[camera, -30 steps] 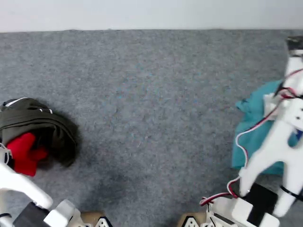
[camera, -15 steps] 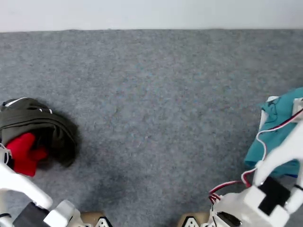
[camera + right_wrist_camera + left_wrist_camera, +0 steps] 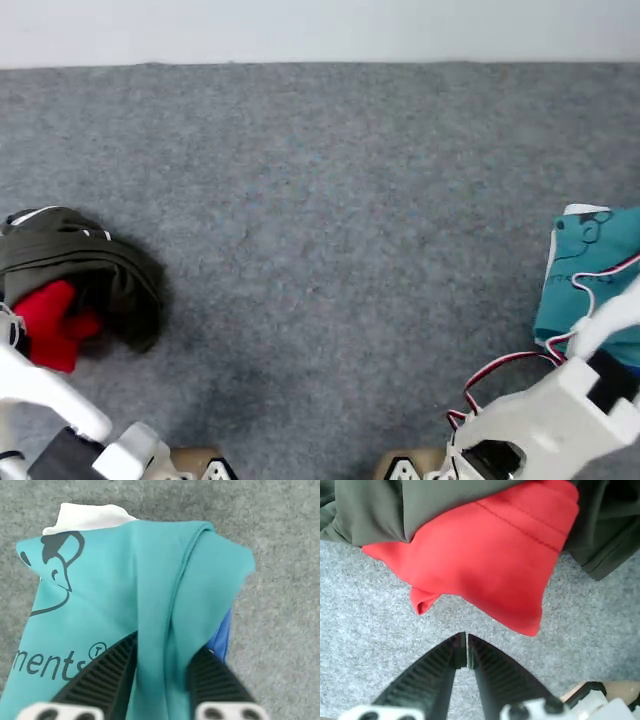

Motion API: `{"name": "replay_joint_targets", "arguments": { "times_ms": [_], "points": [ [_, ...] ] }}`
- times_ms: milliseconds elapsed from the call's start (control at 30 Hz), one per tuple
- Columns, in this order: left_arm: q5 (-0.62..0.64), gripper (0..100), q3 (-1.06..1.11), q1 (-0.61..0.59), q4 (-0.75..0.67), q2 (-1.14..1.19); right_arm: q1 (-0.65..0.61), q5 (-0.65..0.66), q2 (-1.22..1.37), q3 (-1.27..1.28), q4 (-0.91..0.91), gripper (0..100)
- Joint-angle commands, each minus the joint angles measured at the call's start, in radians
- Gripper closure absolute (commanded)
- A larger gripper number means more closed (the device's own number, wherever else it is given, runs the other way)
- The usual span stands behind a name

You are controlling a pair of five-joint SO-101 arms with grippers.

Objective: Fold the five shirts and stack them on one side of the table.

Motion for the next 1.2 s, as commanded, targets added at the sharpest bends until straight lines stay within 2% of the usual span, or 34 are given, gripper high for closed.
{"name": "replay_joint_targets", "arguments": {
  "times_ms": [0, 100, 200, 367, 433, 600, 900, 1033, 1167],
  "points": [
    [-0.012, 98, -0.013, 0.009, -0.017, -0.014, 0.01, -0.071, -0.047, -0.025, -0.015, 66.9],
    [-0.012, 98, -0.013, 0.009, -0.017, -0.014, 0.01, -0.11, -0.116, -0.031, -0.013, 63.2],
    [-0.012, 98, -0.013, 0.009, -0.014, -0.014, 0.005, -0.109, -0.185, -0.029, 0.019, 69.1],
    [-0.012, 98, -0.008, 0.005, -0.012, -0.014, -0.033, -0.107, -0.22, -0.028, 0.176, 99.8],
    [-0.012, 98, -0.008, 0.005, -0.012, -0.017, -0.028, -0.114, -0.197, -0.028, 0.222, 93.7],
    [-0.012, 98, -0.008, 0.003, -0.011, -0.02, 0.039, -0.103, -0.081, -0.028, 0.229, 98.7],
    [-0.012, 98, -0.007, 0.003, -0.011, -0.018, 0.226, 0.184, 0.12, -0.028, 0.209, 99.0],
    [-0.012, 98, -0.005, 0.003, -0.011, -0.014, 0.223, 0.183, 0.104, -0.04, 0.229, 99.0],
    [-0.012, 98, -0.005, 0.006, -0.011, -0.015, 0.16, 0.181, -0.01, -0.098, 0.344, 99.0]
  ]
}}
